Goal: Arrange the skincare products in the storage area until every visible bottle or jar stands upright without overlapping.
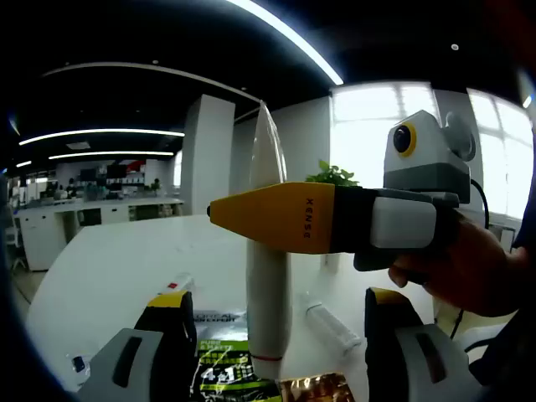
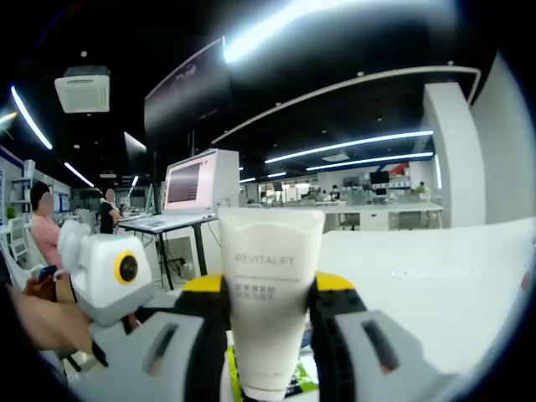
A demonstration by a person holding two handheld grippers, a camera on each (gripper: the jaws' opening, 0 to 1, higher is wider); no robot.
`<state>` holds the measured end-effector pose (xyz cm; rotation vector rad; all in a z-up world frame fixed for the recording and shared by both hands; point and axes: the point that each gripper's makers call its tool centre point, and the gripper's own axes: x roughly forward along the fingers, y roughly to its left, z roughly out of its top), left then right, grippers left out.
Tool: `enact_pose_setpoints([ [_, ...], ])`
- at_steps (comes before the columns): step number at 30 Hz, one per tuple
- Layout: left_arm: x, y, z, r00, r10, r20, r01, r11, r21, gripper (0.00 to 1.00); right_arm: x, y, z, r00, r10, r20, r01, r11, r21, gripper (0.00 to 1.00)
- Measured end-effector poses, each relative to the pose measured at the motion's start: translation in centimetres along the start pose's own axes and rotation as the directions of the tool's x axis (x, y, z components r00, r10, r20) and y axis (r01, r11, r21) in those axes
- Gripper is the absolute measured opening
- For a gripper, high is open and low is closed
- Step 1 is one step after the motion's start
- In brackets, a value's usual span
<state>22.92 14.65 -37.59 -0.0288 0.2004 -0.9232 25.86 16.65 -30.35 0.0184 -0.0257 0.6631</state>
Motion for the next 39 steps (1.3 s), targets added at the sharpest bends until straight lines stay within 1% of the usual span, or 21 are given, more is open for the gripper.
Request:
enact_pose_setpoints([
  [4,-0.1,0.2,0.0,1.0,0.001,0.003,-0.001,1.0,-0.005,0.85,-0.2,-0.5,0.3,1.0,-0.011,0.005,0.011,1.0,-0.004,0.37],
  [7,-0.3,0.4,0.2,1.0,0.008,0.02,-0.008,1.0,-0.003,0.91,-0.5,-1.1,0.5,1.0,-0.024,0.008,0.024,1.0,-0.007,0.37],
  [8,-0.4,0.5,0.5,0.999,0.014,0.039,-0.014,1.0,-0.004,0.95,-0.6,-1.3,0.6,1.0,-0.027,0.009,0.027,1.0,-0.007,0.37],
  [9,-0.4,0.6,1.1,0.997,0.016,0.08,-0.016,1.0,-0.003,1.0,-0.7,-1.4,0.7,0.999,-0.032,0.011,0.032,0.999,-0.01,0.37],
  [11,-0.8,0.4,1.4,0.994,0.004,0.108,-0.005,1.0,0.011,1.0,-0.8,-1.9,0.9,0.999,-0.041,0.016,0.042,0.999,-0.013,0.37],
  [13,-1.0,0.5,1.4,0.994,0.002,0.114,-0.003,1.0,0.01,1.0,-0.9,-2.2,1.0,0.999,-0.049,0.017,0.049,0.999,-0.017,0.37],
  [17,-1.1,0.0,1.2,0.993,-0.024,0.112,0.021,0.999,0.034,1.0,-0.9,-2.4,1.2,0.999,-0.051,0.019,0.051,0.998,-0.024,0.37],
  [19,-1.4,-0.3,1.2,0.993,-0.043,0.113,0.04,0.999,0.028,1.0,-1.0,-2.7,1.4,0.998,-0.055,0.02,0.055,0.998,-0.029,0.37],
  [22,-2.1,-0.3,1.3,0.992,-0.045,0.115,0.041,0.999,0.03,1.0,-1.2,-3.3,2.0,0.998,-0.063,0.025,0.064,0.997,-0.04,0.37],
  [24,-2.6,0.1,1.2,0.994,-0.032,0.108,0.028,0.999,0.037,1.0,-1.4,-3.9,2.5,0.997,-0.072,0.03,0.073,0.996,-0.052,0.37],
  [27,-3.4,0.5,1.3,0.993,-0.026,0.115,0.024,1.0,0.02,1.0,-1.8,-4.9,3.3,0.995,-0.095,0.041,0.098,0.992,-0.073,0.37],
  [29,-4.0,0.6,1.4,0.992,-0.018,0.127,0.015,1.0,0.023,1.0,-2.1,-5.8,3.9,0.991,-0.122,0.046,0.126,0.989,-0.084,0.37],
  [30,-4.3,1.0,1.4,0.992,-0.013,0.128,0.009,0.999,0.032,1.0,-2.3,-6.4,4.1,0.989,-0.141,0.046,0.144,0.986,-0.084,0.37],
  [32,-4.6,1.3,1.3,0.992,-0.001,0.126,-0.005,0.999,0.046,1.0,-2.9,-7.8,4.6,0.979,-0.195,0.053,0.199,0.976,-0.089,0.37],
  [35,-4.7,1.3,1.3,0.992,-0.004,0.123,-0.005,0.998,0.068,1.0,-3.4,-9.0,4.3,0.969,-0.241,0.043,0.244,0.966,-0.084,0.37],
  [37,-4.7,1.1,1.2,0.993,-0.015,0.117,0.006,0.997,0.076,1.0,-3.8,-10.1,3.9,0.958,-0.284,0.031,0.286,0.954,-0.087,0.37],
  [39,-4.7,0.9,1.0,0.993,-0.033,0.112,0.026,0.998,0.059,1.0,-4.2,-10.9,3.5,0.949,-0.314,0.027,0.315,0.945,-0.087,0.37],
])
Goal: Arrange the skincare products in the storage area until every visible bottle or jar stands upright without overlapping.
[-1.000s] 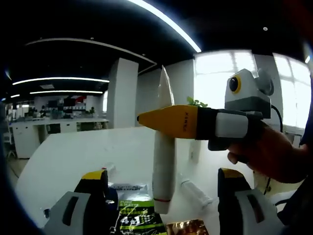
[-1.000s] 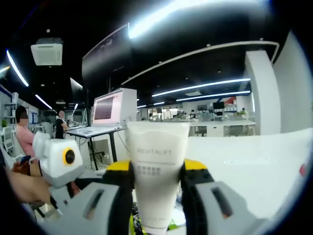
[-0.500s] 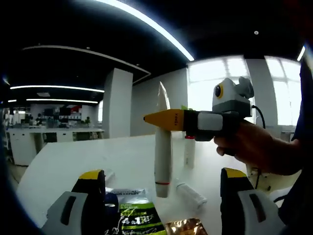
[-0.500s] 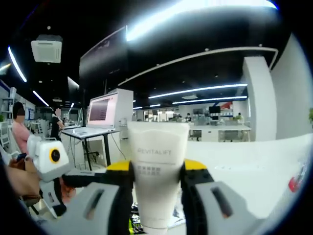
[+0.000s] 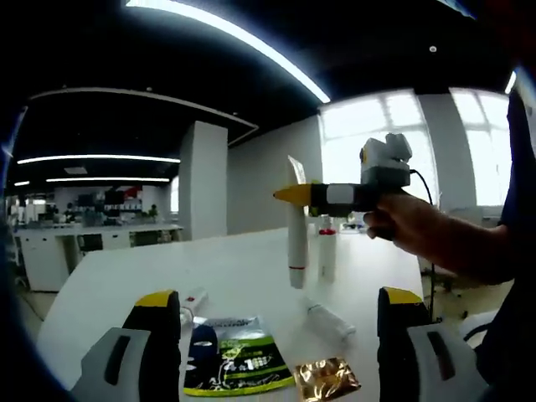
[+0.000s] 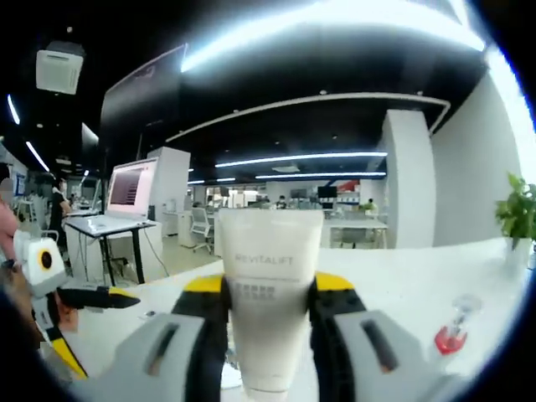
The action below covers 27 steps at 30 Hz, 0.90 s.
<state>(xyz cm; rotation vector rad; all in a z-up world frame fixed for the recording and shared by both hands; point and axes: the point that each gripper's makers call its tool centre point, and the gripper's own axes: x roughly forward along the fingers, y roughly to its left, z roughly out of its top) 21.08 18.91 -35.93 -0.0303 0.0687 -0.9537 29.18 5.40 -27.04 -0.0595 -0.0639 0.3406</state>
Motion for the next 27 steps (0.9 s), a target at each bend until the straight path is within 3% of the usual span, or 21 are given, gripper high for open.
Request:
enact_pose_setpoints([
  [12,0.1,-1.0,-0.9,0.997,-0.069,-0.032,0.069,0.998,0.012,1.0,-0.9,-3.9,-2.1,0.989,-0.147,-0.028,0.147,0.989,0.004,0.37],
  [16,0.0,-1.1,-0.5,0.997,-0.076,-0.012,0.076,0.997,0.01,1.0,-0.8,-5.1,-2.5,0.984,-0.173,-0.035,0.173,0.985,-0.007,0.37],
  [18,-0.2,-1.5,0.3,0.994,-0.099,0.042,0.099,0.995,0.002,1.0,-1.1,-5.7,-2.8,0.98,-0.197,-0.036,0.197,0.98,-0.004,0.37],
  [27,-0.4,-0.9,-0.6,0.994,-0.103,0.026,0.104,0.994,-0.032,1.0,-0.7,-7.7,-3.5,0.973,-0.228,-0.041,0.227,0.974,-0.025,0.37],
])
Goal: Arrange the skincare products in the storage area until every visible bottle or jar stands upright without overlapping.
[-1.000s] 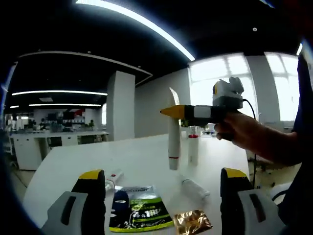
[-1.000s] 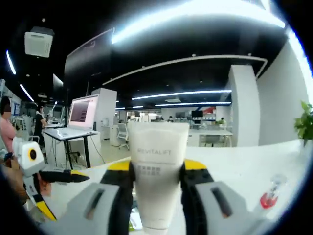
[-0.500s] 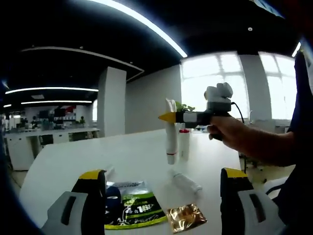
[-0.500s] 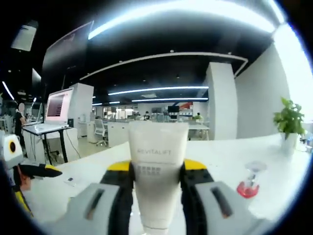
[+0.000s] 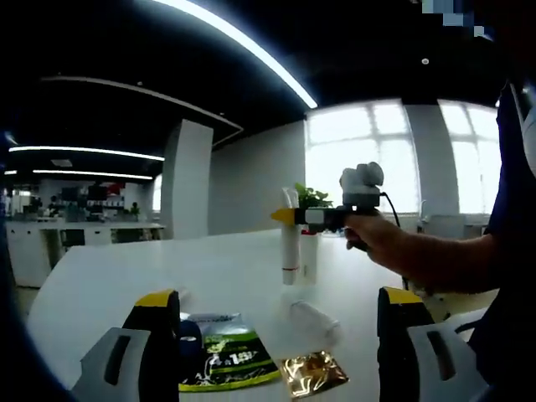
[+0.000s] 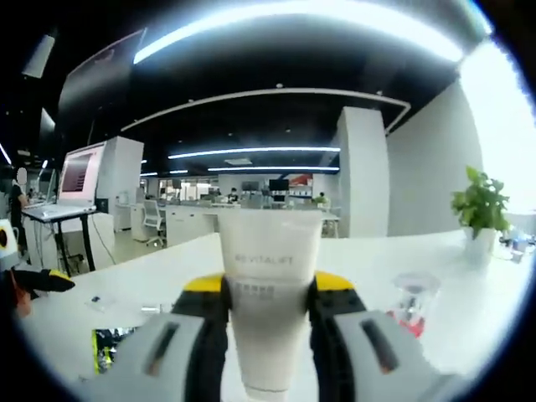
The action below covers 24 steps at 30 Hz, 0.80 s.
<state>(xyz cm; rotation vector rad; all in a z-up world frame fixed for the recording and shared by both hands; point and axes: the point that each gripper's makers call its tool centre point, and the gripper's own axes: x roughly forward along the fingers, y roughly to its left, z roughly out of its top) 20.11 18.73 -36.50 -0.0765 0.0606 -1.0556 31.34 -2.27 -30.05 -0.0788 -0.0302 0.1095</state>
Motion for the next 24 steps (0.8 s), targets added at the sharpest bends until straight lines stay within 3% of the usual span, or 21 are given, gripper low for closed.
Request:
enact_pose_setpoints([
  [1,0.0,-0.1,0.4,1.0,-0.006,0.029,0.006,1.0,0.001,1.0,0.1,-0.1,-0.1,1.0,0.004,-0.001,-0.004,1.0,-0.001,0.37],
  [3,-0.1,-0.1,0.5,1.0,-0.005,0.03,0.005,1.0,-0.002,1.0,0.1,-0.5,-0.3,1.0,0.001,-0.002,-0.001,1.0,0.002,0.37],
  [16,0.1,-0.4,-1.4,0.999,-0.026,-0.035,0.026,1.0,-0.004,1.0,-0.7,-2.0,-0.6,0.999,-0.039,-0.001,0.039,0.999,0.016,0.37],
  [24,0.2,-0.6,-1.6,0.999,-0.031,-0.033,0.03,0.999,-0.03,1.0,0.3,-2.2,-1.8,0.999,-0.038,-0.011,0.038,0.999,0.014,0.37],
])
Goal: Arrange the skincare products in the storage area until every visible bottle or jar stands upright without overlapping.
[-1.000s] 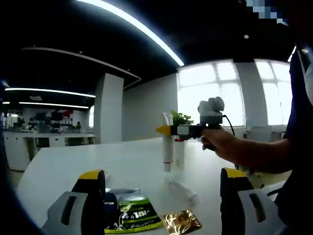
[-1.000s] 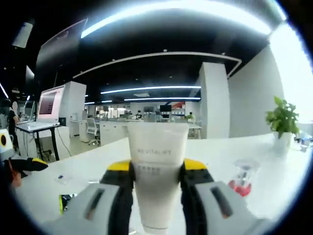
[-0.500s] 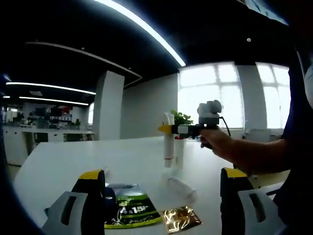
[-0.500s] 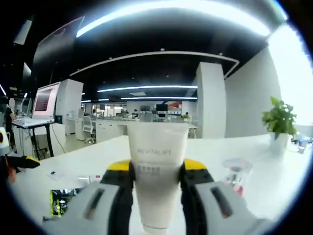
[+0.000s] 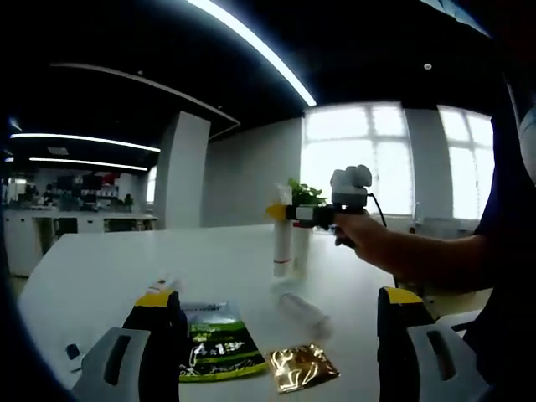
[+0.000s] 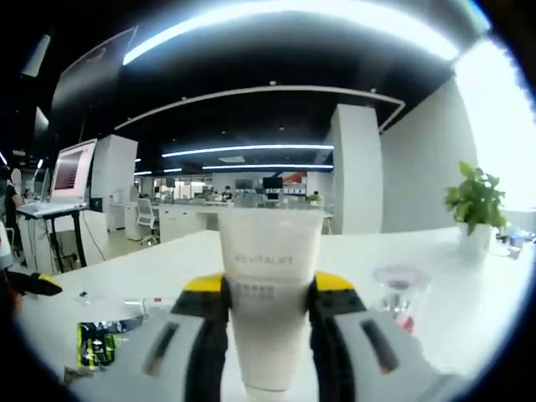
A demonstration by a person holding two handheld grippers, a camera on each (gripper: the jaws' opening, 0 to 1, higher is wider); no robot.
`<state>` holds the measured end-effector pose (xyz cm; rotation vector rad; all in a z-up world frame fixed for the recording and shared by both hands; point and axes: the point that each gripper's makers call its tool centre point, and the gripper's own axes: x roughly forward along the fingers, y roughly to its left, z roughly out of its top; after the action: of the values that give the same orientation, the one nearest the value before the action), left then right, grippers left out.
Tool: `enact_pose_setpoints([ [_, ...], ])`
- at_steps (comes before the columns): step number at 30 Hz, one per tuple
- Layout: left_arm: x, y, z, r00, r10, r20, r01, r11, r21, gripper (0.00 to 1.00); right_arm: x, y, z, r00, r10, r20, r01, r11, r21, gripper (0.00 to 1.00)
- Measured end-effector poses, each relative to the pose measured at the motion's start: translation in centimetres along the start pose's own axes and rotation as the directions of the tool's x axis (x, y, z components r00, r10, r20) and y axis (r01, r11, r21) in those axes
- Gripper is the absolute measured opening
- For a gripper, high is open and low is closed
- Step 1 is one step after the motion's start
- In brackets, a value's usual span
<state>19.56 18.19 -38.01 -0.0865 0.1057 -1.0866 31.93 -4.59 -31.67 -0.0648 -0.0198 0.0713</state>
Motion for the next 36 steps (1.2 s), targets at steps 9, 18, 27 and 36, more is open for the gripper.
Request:
enact_pose_setpoints([
  [9,0.0,-0.4,-0.4,1.0,-0.013,-0.004,0.013,1.0,0.001,1.0,0.1,-1.6,-1.2,0.999,-0.037,-0.007,0.036,0.999,-0.008,0.37],
  [18,0.0,-0.7,-0.1,0.999,-0.029,0.013,0.03,0.999,-0.021,1.0,0.2,-2.5,-1.3,0.997,-0.072,0.01,0.072,0.997,-0.015,0.37],
  [27,-0.1,-0.4,-0.4,1.0,-0.025,0.005,0.025,0.999,-0.031,1.0,0.3,-2.6,-1.9,0.997,-0.073,0.017,0.073,0.997,0.016,0.37],
  [36,0.1,-0.7,-0.8,0.999,-0.029,-0.012,0.029,0.999,-0.033,0.99,0.4,-2.4,-2.0,0.997,-0.074,0.022,0.074,0.997,0.007,0.37],
])
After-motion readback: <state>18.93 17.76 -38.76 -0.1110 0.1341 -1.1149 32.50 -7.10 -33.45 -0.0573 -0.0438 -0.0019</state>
